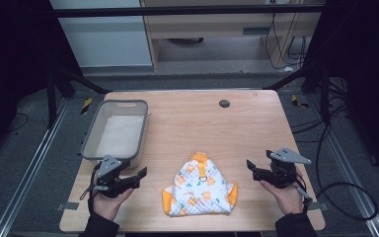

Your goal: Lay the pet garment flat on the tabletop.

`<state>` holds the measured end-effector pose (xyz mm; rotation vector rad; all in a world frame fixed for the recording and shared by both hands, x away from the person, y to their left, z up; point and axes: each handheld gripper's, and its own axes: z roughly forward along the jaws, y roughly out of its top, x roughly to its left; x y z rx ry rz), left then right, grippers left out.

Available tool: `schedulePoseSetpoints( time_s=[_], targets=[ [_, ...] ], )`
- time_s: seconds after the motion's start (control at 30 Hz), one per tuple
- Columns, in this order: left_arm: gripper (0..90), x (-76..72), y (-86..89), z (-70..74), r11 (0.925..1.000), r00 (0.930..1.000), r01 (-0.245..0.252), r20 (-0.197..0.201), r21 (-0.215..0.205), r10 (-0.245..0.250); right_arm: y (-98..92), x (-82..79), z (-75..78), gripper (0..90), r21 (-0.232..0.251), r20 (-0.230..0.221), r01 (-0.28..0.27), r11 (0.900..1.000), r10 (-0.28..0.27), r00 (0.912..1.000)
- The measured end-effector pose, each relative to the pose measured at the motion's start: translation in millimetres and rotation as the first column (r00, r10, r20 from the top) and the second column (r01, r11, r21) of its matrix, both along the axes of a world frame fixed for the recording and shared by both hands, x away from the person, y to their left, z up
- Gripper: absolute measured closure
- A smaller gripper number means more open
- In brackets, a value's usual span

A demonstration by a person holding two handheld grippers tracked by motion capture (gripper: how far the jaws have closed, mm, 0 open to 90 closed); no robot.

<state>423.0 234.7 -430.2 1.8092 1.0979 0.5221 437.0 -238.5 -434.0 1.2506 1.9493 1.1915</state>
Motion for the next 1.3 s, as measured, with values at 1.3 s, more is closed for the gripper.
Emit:
schedulePoseSetpoints(
  time_s=[1.3],
  targets=[
    [34.5, 30.1, -81.6, -31.8, 0.9765, 0.9764, 0.201, -0.097, 0.078, -0.193, 76.6, 22.1, -28.2, 37.2, -0.022, -0.146, -0.261, 0.965, 0.256, 0.9557]
  ],
)
